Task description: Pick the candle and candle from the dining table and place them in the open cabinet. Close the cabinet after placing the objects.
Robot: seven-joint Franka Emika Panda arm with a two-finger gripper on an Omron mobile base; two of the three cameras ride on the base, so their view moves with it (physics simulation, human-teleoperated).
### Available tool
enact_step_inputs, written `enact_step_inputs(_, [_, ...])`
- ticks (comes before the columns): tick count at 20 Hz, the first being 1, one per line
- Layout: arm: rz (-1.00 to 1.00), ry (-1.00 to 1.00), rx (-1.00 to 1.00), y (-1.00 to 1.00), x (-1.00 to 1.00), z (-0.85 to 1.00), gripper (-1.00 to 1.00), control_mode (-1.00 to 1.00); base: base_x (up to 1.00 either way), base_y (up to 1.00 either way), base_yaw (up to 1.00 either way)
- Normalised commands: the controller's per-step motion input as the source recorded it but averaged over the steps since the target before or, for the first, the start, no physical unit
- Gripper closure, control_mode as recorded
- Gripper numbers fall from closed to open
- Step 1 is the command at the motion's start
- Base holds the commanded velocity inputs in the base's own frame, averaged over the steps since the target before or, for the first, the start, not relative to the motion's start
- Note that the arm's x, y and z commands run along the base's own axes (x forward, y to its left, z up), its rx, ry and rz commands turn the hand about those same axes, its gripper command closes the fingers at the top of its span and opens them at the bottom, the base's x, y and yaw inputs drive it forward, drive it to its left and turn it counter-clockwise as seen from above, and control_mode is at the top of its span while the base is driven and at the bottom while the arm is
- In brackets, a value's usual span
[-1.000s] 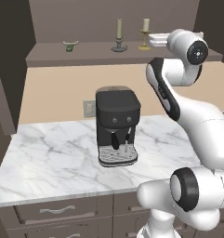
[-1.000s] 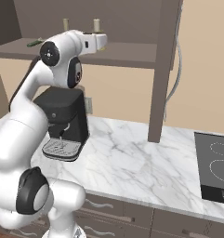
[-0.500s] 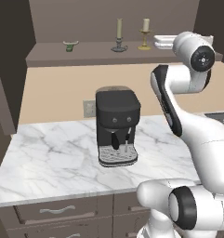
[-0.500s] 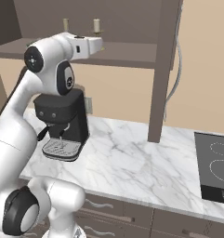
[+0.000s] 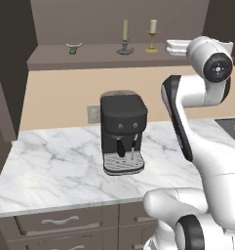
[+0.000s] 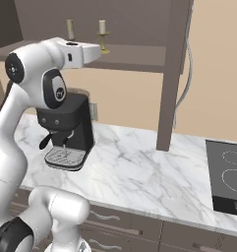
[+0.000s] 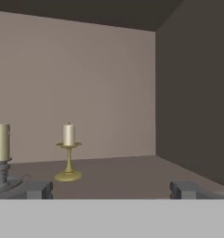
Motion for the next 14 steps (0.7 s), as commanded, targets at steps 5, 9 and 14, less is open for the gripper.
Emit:
enact_step_inputs(5, [-0.03, 0.01, 0.00, 0.01, -0.44, 0.00, -1.00, -1.00, 0.00, 0.00, 0.00])
enact_step_inputs(9, [-0.02, 0.00, 0.00, 0.00, -0.45, 0.00, -1.00, -1.00, 0.00, 0.00, 0.00])
enact_step_inputs(14, [-0.04, 0.00, 0.00, 0.00, -0.41, -0.02, -1.00, -1.00, 0.00, 0.00, 0.00])
